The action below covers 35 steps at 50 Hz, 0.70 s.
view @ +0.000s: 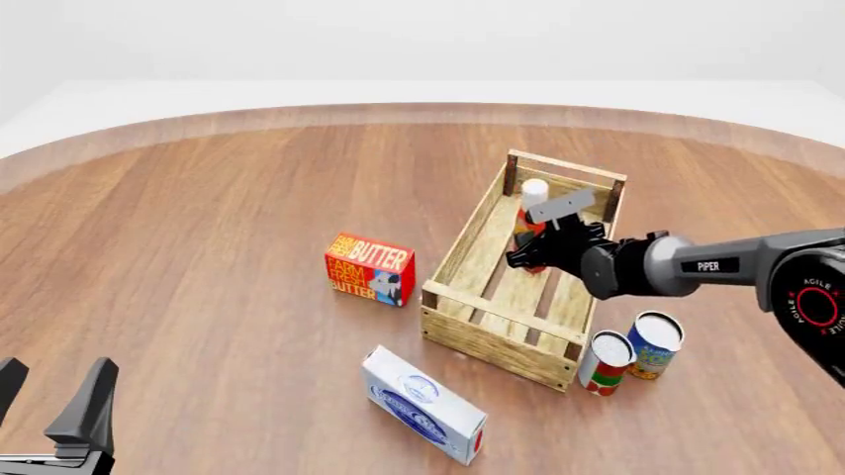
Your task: Pick up the ketchup, and put it in the wooden tray.
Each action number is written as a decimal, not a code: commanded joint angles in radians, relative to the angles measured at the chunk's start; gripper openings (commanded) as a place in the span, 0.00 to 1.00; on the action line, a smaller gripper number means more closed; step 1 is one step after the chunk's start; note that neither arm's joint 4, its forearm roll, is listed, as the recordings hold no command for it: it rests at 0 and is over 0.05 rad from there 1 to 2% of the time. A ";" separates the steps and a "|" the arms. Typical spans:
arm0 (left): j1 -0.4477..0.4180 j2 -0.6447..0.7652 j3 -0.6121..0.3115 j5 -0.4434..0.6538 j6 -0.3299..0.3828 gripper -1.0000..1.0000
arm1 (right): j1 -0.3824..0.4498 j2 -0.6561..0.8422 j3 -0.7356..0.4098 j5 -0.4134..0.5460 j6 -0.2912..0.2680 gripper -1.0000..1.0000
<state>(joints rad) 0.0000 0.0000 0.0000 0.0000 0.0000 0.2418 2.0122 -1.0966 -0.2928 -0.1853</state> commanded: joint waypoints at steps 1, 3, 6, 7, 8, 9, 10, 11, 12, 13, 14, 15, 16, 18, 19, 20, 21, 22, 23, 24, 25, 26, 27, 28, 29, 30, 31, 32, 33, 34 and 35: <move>0.000 0.000 0.000 0.000 0.000 1.00 | -0.004 0.040 0.016 -0.011 0.024 0.00; 0.000 0.000 0.000 0.000 0.000 1.00 | -0.005 0.041 0.021 -0.017 0.025 1.00; 0.000 0.000 0.000 0.000 0.000 1.00 | -0.006 0.042 0.023 -0.020 0.026 1.00; 0.000 0.000 0.000 0.000 0.000 1.00 | -0.007 0.036 0.023 -0.015 0.025 1.00; 0.000 0.000 0.000 0.000 0.000 1.00 | -0.008 0.037 0.025 -0.020 0.025 1.00; 0.000 0.000 0.000 0.000 0.000 1.00 | -0.008 0.033 0.024 -0.015 0.025 1.00; 0.000 0.000 0.000 0.000 0.000 1.00 | -0.008 0.028 0.024 -0.012 0.024 1.00; 0.000 0.000 0.000 0.000 0.000 1.00 | -0.008 0.028 0.024 -0.012 0.024 1.00; 0.000 0.000 0.000 0.000 0.000 1.00 | -0.008 0.029 0.026 -0.019 0.024 1.00; 0.000 0.000 0.000 0.000 0.000 1.00 | -0.009 0.027 0.026 -0.018 0.023 1.00; 0.000 0.000 0.000 0.000 0.000 1.00 | -0.010 0.020 0.027 -0.013 0.021 1.00; 0.000 0.000 0.000 0.000 0.000 1.00 | -0.011 0.010 0.027 -0.008 0.020 1.00; 0.000 0.000 0.000 0.000 0.000 1.00 | -0.011 0.008 0.028 -0.008 0.020 1.00; 0.000 0.000 0.000 0.000 0.000 1.00 | -0.013 -0.009 0.033 -0.007 0.015 1.00; 0.000 0.000 0.000 0.000 0.000 1.00 | -0.014 -0.011 0.035 -0.011 0.015 1.00; 0.000 0.000 0.000 0.000 0.000 1.00 | -0.017 -0.015 0.035 -0.010 0.011 1.00; 0.000 0.000 0.000 0.000 0.000 1.00 | -0.018 -0.022 0.036 -0.009 0.012 1.00; 0.000 0.000 0.000 0.000 0.000 1.00 | -0.019 -0.027 0.037 -0.007 0.010 1.00; 0.000 0.000 0.000 0.000 0.000 1.00 | -0.020 -0.039 0.041 -0.006 0.009 1.00; 0.000 0.000 0.000 0.000 0.000 1.00 | -0.022 -0.046 0.044 -0.005 0.007 1.00; 0.000 0.000 0.000 0.000 0.000 1.00 | -0.023 -0.053 0.047 -0.004 0.005 1.00; 0.000 0.000 0.000 0.000 0.000 1.00 | -0.022 -0.062 0.050 -0.003 0.004 1.00; 0.000 0.000 0.000 0.000 0.000 1.00 | -0.023 -0.067 0.052 -0.002 0.003 1.00; 0.000 0.000 0.000 0.000 0.000 1.00 | -0.023 -0.075 0.053 0.001 0.001 1.00; 0.000 0.000 0.000 0.000 0.000 1.00 | -0.022 -0.085 0.052 0.009 0.001 1.00; 0.000 0.000 0.000 0.000 0.000 1.00 | -0.022 -0.086 0.055 0.005 0.000 1.00; 0.000 0.000 0.000 0.000 0.000 1.00 | -0.022 -0.086 0.055 0.005 0.000 1.00; 0.000 0.000 0.000 0.000 0.000 1.00 | -0.024 -0.104 0.058 0.010 -0.003 1.00; 0.000 0.000 0.000 0.000 0.000 1.00 | -0.023 -0.110 0.063 0.006 -0.003 1.00; 0.000 0.000 0.000 0.000 0.000 1.00 | -0.026 -0.126 0.065 0.014 -0.008 1.00; 0.000 0.000 0.000 0.000 0.000 1.00 | -0.026 -0.126 0.065 0.014 -0.008 1.00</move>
<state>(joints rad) 0.0000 0.0000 0.0000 0.0000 0.0000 0.2218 1.9467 -1.0482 -0.2916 -0.1819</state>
